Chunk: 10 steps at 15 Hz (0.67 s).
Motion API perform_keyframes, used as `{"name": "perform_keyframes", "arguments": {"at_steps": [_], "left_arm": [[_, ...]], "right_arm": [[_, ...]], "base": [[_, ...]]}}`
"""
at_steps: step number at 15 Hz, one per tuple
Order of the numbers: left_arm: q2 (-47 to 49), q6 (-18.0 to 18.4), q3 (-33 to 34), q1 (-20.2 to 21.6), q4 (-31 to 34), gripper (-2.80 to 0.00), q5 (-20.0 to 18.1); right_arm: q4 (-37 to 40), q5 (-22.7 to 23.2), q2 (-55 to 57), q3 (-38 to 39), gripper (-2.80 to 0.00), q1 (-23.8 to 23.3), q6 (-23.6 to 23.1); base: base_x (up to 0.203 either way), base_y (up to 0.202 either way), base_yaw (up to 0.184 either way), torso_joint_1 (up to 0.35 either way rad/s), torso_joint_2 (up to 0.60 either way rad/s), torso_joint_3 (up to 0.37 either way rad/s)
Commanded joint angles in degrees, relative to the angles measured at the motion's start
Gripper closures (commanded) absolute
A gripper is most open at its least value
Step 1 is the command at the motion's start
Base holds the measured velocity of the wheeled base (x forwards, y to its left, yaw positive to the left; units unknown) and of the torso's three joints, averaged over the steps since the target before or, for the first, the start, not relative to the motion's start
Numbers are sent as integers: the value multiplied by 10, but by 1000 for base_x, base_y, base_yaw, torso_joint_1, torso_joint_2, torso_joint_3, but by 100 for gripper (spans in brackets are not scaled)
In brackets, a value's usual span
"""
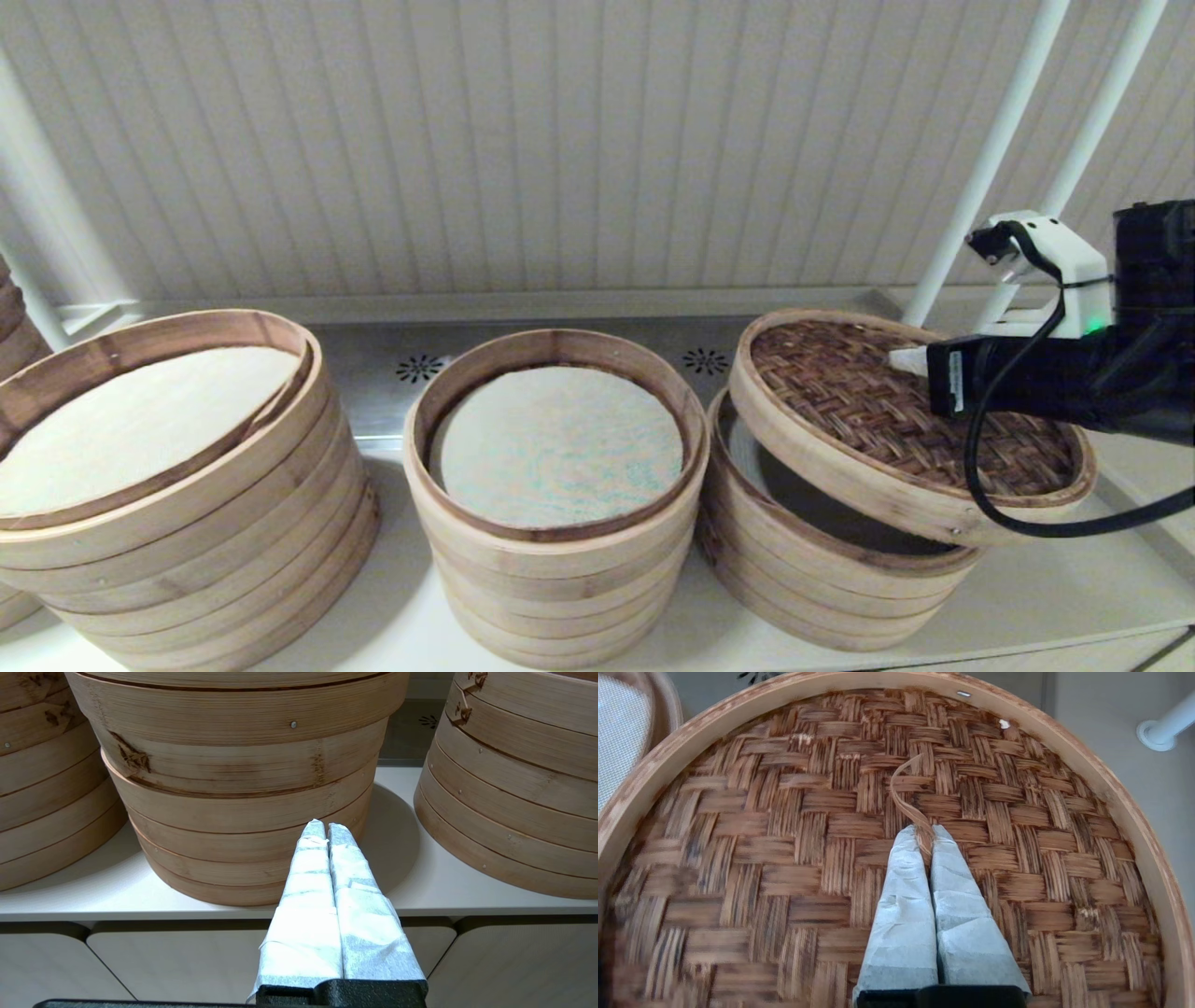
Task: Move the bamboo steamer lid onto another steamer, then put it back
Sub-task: Put the steamer
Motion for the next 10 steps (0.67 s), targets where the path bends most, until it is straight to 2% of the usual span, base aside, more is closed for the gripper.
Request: {"name": "perform_keyframes", "arguments": {"at_steps": [1, 10], "left_arm": [[0, 1, 0, 0, 1, 0, 0], [0, 0, 0, 0, 0, 0, 0]], "right_arm": [[-9, 3, 11, 5, 0, -7, 0], [-56, 12, 56, 0, 0, -19, 0]], "base": [[0, 0, 0, 0, 0, 0], [0, 0, 0, 0, 0, 0]]}}
